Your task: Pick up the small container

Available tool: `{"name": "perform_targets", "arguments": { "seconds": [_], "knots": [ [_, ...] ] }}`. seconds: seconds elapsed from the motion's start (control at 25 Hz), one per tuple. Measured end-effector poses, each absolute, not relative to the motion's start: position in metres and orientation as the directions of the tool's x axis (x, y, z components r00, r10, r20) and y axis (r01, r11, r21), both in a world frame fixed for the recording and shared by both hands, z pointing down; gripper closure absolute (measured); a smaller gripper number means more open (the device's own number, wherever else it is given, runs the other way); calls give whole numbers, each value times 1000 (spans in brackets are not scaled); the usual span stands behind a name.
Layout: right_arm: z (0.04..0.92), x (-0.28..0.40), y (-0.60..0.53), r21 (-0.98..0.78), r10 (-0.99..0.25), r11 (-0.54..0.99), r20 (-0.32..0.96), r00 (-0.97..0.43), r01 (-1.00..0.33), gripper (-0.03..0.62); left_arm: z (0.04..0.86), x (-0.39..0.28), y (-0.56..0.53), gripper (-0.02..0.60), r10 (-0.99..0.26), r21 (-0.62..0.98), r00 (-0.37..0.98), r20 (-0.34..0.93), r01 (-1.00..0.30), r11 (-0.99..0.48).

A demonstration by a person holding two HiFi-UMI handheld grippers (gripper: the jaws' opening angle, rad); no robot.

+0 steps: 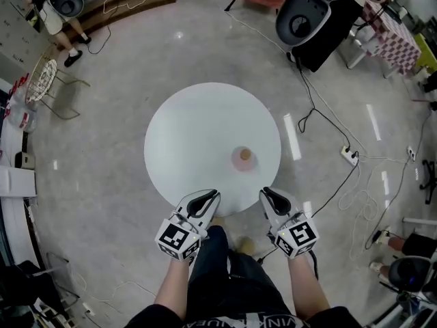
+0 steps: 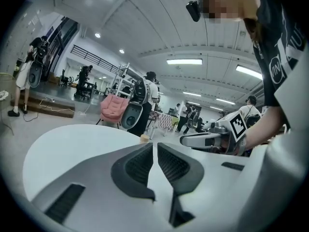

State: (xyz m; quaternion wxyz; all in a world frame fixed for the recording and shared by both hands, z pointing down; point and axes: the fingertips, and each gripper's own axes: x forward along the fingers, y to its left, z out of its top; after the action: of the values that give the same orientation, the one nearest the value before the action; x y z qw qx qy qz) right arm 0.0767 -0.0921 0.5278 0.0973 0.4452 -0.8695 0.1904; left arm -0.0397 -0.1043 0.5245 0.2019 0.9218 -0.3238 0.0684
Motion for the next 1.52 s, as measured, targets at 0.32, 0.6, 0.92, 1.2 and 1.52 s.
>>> {"name": "perform_targets", "arguments": {
  "seconds": [0.32, 0.6, 0.92, 1.2, 1.52],
  "knots": [
    [551, 68, -147, -178, -797, 468, 337, -501, -865, 495, 560, -26, -136, 554, -463, 326, 836, 296, -544, -773],
    [578, 53, -179, -130, -800, 470, 355, -484, -873, 437, 579, -19, -155, 554, -437, 292, 840, 321, -527, -798],
    [589, 41, -208, -85, -825, 454, 337, -455, -887, 434, 587, -23, -166, 554, -431, 298, 848, 308, -517, -803],
    [594, 31, -222, -53, -851, 424, 318, -418, -904, 434, 592, -35, -170, 554, -425, 307, 855, 298, -508, -805],
    [593, 35, -226, -47, -886, 374, 276, -372, -926, 437, 589, -43, -179, 554, -437, 319, 854, 282, -513, -797]
  ]
}}
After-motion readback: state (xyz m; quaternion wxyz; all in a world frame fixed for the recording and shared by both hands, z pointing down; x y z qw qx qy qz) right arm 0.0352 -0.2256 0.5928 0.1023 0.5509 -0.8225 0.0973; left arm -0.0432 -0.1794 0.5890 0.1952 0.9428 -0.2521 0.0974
